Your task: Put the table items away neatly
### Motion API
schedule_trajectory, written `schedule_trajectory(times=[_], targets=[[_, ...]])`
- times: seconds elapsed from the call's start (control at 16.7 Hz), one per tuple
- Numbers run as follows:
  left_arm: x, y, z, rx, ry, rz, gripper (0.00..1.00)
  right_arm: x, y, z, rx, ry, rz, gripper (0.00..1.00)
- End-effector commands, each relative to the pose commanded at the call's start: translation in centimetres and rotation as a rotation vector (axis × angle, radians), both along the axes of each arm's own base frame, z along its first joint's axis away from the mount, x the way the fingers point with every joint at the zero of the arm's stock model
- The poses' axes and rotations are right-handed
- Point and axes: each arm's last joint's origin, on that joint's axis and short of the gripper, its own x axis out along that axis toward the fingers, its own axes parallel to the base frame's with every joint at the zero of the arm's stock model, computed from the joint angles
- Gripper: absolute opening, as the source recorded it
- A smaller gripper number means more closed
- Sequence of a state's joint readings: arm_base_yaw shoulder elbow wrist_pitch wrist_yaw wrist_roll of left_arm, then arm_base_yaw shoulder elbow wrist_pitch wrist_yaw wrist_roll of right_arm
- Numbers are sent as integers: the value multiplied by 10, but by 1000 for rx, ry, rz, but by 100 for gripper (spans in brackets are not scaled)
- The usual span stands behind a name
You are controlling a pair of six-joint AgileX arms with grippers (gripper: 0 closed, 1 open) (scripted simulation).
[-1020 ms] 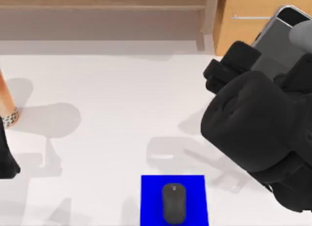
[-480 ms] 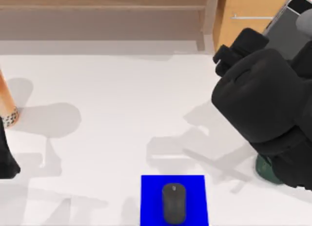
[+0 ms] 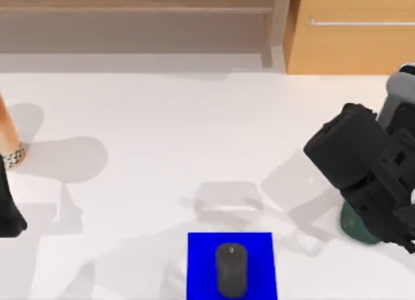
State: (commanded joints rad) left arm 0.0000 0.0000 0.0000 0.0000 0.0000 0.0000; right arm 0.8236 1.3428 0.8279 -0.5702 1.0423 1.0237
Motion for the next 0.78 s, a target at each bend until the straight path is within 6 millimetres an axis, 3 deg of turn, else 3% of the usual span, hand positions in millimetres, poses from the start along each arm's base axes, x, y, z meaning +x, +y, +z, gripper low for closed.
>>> schedule_trajectory(times=[0.36, 0.78], targets=[[0, 0, 0, 0, 0, 0, 100, 2, -3, -6, -22, 14, -10, 0], [0, 0, 0, 0, 0, 0, 100, 2, -3, -6, -22, 14, -10, 53]])
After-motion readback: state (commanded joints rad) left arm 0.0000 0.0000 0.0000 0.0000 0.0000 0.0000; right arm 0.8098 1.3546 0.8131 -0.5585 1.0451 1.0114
